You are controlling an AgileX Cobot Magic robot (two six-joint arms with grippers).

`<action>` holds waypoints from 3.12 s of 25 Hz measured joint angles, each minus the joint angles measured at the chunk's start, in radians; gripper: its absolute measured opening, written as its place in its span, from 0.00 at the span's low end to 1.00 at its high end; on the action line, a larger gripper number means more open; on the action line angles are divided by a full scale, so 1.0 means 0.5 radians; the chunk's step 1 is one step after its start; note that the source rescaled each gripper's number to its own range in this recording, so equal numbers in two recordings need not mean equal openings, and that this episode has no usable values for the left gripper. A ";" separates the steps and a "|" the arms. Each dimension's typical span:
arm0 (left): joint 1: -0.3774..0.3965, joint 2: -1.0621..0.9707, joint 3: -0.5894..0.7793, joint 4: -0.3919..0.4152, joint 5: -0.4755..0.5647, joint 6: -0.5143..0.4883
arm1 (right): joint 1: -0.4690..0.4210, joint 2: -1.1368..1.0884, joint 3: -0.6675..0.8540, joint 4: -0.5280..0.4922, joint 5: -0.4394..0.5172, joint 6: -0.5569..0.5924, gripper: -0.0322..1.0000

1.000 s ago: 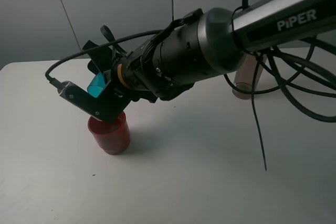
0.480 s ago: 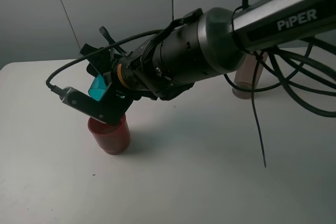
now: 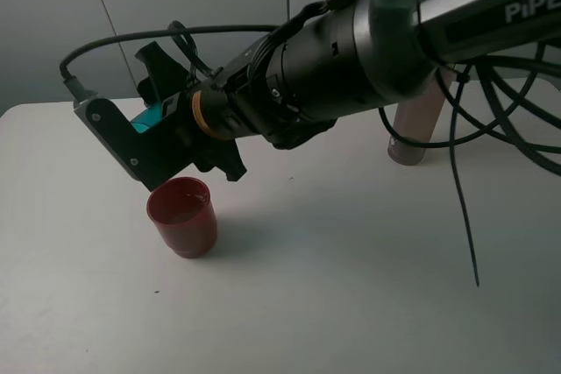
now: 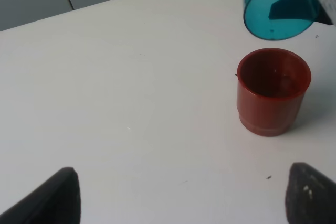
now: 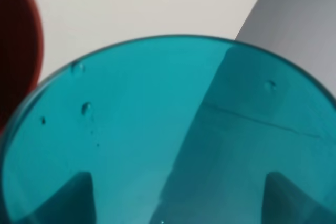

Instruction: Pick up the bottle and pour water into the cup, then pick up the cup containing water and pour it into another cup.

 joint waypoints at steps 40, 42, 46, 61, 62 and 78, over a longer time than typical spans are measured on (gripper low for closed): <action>0.000 0.000 0.000 0.000 0.000 0.004 | -0.708 0.175 0.738 3.098 -1.431 -0.730 0.10; 0.000 0.000 0.000 0.000 0.000 0.004 | -0.708 0.258 0.749 3.158 -1.503 -0.735 0.10; 0.000 0.000 0.000 0.000 0.000 0.004 | -0.708 0.422 0.757 3.191 -1.562 -0.737 0.10; 0.000 0.000 0.000 0.000 0.000 0.004 | -0.724 0.557 0.759 3.199 -1.687 -0.737 0.08; 0.000 0.000 0.000 0.000 0.000 0.004 | -0.724 0.557 0.759 3.199 -1.690 -0.737 0.08; 0.000 0.000 0.000 0.000 0.000 0.004 | -0.729 0.277 0.777 3.199 -1.599 -0.740 0.99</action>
